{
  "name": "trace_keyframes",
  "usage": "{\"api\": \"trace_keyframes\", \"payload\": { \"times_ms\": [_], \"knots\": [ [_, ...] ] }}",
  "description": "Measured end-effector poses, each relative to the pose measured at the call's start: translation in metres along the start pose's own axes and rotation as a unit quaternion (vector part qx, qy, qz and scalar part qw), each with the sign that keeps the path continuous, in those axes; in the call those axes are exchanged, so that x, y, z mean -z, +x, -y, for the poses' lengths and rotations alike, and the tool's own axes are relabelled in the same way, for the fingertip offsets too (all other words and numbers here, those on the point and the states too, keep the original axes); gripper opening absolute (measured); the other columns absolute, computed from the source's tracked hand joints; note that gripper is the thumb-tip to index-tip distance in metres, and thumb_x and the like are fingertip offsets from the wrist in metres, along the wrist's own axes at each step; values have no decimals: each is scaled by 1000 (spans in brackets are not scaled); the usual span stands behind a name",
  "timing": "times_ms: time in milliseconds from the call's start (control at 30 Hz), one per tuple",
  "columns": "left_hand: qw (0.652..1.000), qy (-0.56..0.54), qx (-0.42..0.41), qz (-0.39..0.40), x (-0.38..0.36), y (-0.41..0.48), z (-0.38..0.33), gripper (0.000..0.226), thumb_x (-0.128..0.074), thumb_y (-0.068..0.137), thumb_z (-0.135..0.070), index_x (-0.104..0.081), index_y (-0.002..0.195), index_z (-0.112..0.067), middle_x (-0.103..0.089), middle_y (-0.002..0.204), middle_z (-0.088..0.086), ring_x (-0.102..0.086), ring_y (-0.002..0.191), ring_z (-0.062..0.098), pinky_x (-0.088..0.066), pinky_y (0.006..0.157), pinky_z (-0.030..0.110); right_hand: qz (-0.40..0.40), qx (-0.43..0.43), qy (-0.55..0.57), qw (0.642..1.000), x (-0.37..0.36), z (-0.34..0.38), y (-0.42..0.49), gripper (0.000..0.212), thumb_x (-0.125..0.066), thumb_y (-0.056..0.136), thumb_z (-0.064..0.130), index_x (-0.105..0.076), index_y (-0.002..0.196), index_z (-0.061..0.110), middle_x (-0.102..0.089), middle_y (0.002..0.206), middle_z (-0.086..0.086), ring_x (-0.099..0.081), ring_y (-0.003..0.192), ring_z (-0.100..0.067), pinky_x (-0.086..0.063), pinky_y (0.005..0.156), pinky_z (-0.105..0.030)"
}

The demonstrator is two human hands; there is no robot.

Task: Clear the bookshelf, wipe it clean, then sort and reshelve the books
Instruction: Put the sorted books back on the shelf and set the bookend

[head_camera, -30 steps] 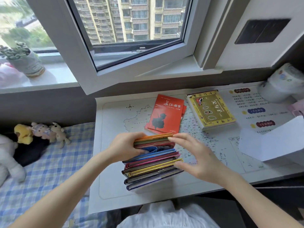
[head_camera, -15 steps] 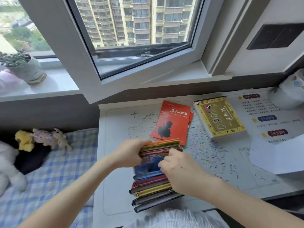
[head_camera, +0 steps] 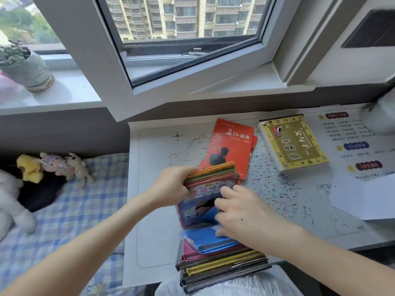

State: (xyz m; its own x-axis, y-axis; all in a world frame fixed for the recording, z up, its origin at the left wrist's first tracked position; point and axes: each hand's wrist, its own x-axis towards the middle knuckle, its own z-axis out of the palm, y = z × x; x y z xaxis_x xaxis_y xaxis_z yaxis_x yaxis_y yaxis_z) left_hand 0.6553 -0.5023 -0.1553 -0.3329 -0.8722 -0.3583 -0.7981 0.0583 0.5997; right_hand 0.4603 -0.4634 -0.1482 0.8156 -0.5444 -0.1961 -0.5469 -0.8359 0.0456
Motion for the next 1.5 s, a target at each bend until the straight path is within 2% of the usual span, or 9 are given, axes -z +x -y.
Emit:
{"api": "trace_keyframes", "payload": {
  "times_ms": [233,333,500,600,767,967,1167,1367,1500],
  "knots": [
    [991,-44,34,-122,-7,-19,1,35,-65,78,-5,-66,105,-27,-70,90,-8,-61,86,17,-50,75,31,3,-90,15,996,7,-9,-3,69,-36,78,75,-69,56,19,-50,58,7,-37,68,-17,-33,68,-35],
    [985,-52,26,-163,-1,-24,0,36,-66,79,-5,-67,107,-27,-70,91,-9,-61,85,15,-50,72,28,118,-113,59,985,9,-10,-7,81,-22,86,77,-72,79,15,-60,73,-1,-38,78,-20,-29,78,-39],
    [984,-67,-4,-163,2,-29,-2,36,-67,78,-3,-68,103,-29,-68,79,-12,-62,77,13,-47,67,23,236,-122,158,951,-3,-24,-7,98,-4,75,86,-68,77,12,-61,81,-1,-45,84,-21,-32,75,-36],
    [988,-59,-7,-141,-7,-28,-3,36,-66,77,-4,-68,103,-30,-65,76,-11,-58,76,15,-42,66,19,324,-161,340,868,-9,-43,-5,83,-21,87,77,-66,91,7,-53,78,-5,-51,71,-21,-37,64,-34],
    [994,-54,7,-92,-24,-29,-1,36,-66,80,-9,-66,108,-31,-69,87,-9,-60,84,17,-46,74,27,277,-246,725,581,-27,-74,-19,35,-39,103,16,-60,124,-2,-63,125,-5,-61,113,-11,-48,89,-19],
    [997,-41,-25,-66,-33,-39,-2,41,-67,79,-9,-66,110,-35,-69,85,-15,-60,81,9,-41,69,14,317,-196,618,693,-45,-67,-39,47,-49,88,0,-61,126,25,-61,130,12,-53,121,1,-36,106,-23],
    [997,-29,-56,43,-28,-45,0,43,-65,76,-20,-62,115,-38,-70,95,-17,-61,87,3,-48,78,20,237,-204,637,704,-32,-48,-52,26,-52,95,-2,-67,99,18,-69,80,28,-59,70,15,-39,61,-4],
    [992,-56,-42,109,-20,-50,0,46,-61,72,-32,-57,116,-41,-69,101,-14,-60,88,2,-49,84,26,111,-278,544,784,-47,-25,-58,26,-63,86,1,-74,92,25,-73,96,13,-66,94,4,-50,77,-14],
    [927,-203,6,316,2,-47,14,64,-60,68,-24,-51,131,-34,-58,128,-9,-52,120,8,-40,104,31,102,-311,441,836,-48,-34,-60,35,-72,81,10,-52,98,33,-63,110,6,-59,106,-7,-52,88,-30]
  ]
}}
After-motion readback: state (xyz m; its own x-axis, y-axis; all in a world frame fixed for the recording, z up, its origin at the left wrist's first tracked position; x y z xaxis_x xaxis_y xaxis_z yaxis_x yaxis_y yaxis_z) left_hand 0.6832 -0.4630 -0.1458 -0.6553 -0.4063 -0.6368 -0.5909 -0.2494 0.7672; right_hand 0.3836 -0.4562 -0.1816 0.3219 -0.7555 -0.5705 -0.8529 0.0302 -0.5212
